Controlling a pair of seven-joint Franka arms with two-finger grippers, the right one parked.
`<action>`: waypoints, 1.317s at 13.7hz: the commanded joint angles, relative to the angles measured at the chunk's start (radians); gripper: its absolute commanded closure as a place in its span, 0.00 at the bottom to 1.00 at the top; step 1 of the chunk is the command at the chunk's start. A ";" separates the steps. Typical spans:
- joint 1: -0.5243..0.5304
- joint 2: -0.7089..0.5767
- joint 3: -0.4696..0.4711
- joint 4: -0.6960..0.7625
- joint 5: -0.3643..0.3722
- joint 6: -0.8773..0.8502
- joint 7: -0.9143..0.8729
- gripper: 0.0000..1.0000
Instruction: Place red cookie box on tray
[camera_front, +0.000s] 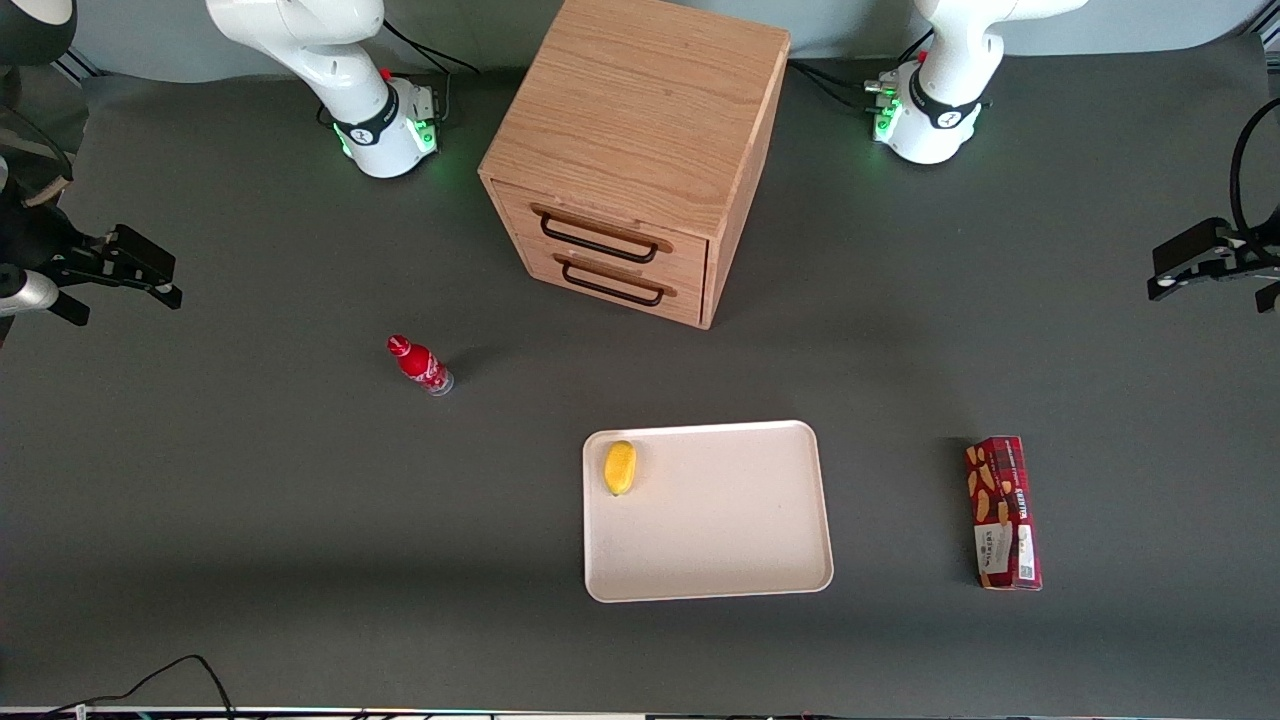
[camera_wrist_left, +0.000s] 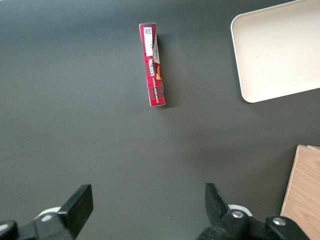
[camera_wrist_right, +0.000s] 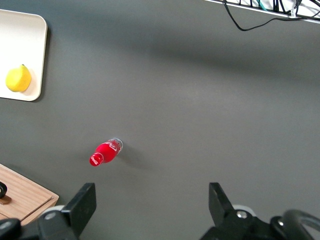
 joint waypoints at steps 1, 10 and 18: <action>-0.012 -0.014 0.018 -0.018 0.021 0.006 0.051 0.00; -0.009 0.105 0.022 0.067 0.014 0.037 0.067 0.00; -0.020 0.565 0.022 0.241 0.025 0.457 -0.045 0.00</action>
